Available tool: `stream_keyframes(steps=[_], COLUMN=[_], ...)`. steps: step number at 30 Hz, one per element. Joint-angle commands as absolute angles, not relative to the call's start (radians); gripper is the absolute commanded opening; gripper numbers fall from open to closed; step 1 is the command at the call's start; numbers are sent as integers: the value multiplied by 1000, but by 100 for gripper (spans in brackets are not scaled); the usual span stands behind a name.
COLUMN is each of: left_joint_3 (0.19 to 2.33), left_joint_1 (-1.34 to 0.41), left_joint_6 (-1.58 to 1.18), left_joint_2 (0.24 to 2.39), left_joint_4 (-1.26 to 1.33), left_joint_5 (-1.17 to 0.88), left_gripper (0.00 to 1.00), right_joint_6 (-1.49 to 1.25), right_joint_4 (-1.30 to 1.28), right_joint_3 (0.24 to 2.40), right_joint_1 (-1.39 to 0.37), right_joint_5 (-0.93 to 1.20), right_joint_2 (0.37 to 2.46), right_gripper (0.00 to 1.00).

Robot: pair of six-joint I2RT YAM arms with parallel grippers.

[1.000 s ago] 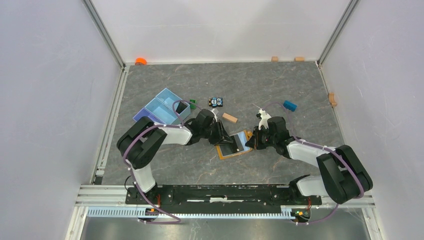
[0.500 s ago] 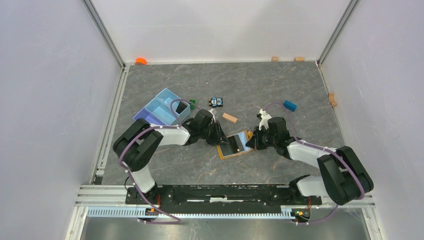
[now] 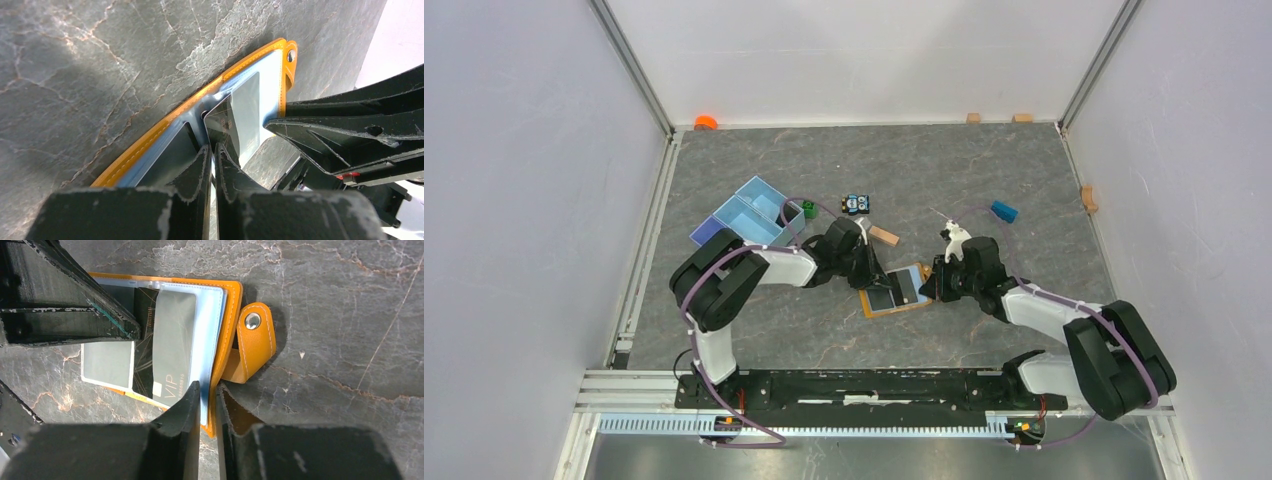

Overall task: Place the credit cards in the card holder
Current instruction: Insert the credit card into the card holder, then turn over the card slot in the card holder.

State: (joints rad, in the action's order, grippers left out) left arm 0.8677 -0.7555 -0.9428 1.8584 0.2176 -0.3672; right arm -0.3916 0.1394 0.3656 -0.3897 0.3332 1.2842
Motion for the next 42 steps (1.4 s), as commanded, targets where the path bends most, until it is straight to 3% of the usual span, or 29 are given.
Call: stream_keyframes(steps=[1,7,18,26,29,42], left_joint_3=[891,934,1002,980,944,833], left_joint_1=[-776,-797,-847,-847,-846,-836], left_joint_6=[-933,-941,-955,-817,-796,-833], left_joint_2=[1899,1920,1933,1722,1647,1716], left_joint_4=[174,163,140,-101,-149,-31], left_joint_5=[-356,-357,-352,-222,-186,-213], left_gripper=[9,8,13,46,53,49], right_joint_6=[-368,-378,-402,-388,-385,-364], right_joint_4=[71,87,91,2,-40,-173], right_joint_3=[336,333,320,340,355,459], right_joint_1=[-385,-385,-386,-386,-387,-434], right_joint_5=[266,298,303,206,200,241], right_joint_2=[1259,1257,1217,1131,1099,1044], right_gripper=[15,3,0,0,0,2])
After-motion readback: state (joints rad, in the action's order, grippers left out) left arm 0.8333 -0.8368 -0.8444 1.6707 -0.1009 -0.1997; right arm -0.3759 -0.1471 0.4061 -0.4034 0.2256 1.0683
